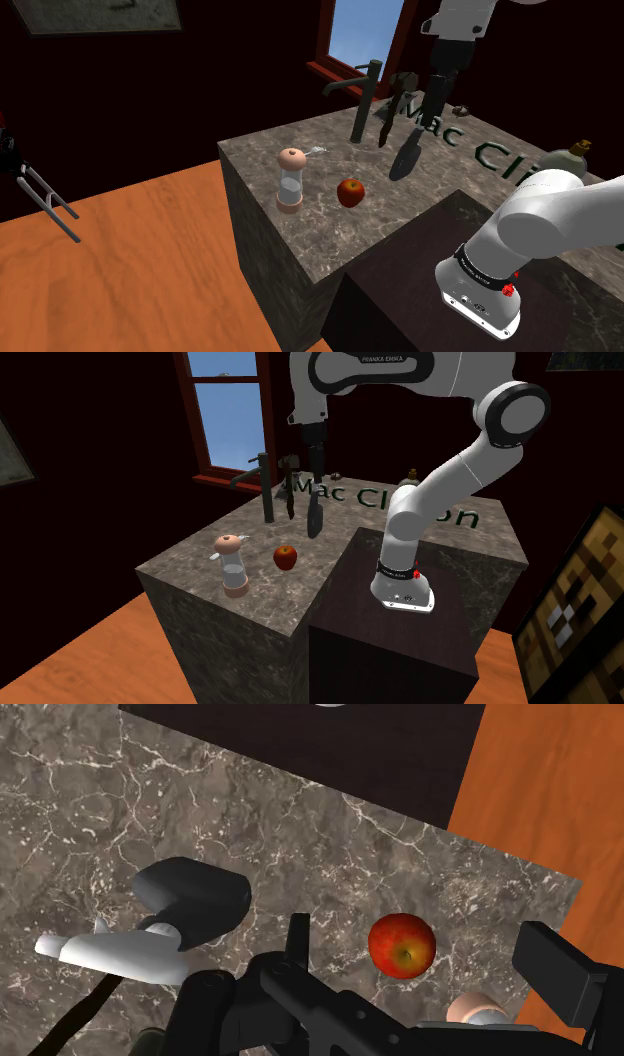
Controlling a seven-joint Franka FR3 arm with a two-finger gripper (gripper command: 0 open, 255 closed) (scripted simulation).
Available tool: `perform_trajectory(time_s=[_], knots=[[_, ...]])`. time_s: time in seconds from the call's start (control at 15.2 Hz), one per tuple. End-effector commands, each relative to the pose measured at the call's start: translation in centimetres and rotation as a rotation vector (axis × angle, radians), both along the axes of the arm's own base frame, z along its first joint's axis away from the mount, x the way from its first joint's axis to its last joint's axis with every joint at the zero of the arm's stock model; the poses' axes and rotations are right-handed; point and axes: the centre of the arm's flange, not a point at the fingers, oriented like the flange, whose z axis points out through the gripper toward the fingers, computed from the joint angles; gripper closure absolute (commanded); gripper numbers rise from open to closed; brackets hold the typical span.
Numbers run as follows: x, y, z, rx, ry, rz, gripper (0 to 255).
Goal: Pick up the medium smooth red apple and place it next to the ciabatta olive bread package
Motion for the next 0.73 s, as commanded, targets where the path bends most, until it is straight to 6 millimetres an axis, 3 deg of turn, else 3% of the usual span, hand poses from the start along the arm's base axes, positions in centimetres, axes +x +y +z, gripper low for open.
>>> perform_trajectory(time_s=[0.0,0.66], knots=[[0.0,0.0,0.0,0.0,0.0,0.0,0],[4.5,6.1,-10.4,-0.034,-0.034,-0.196,0]])
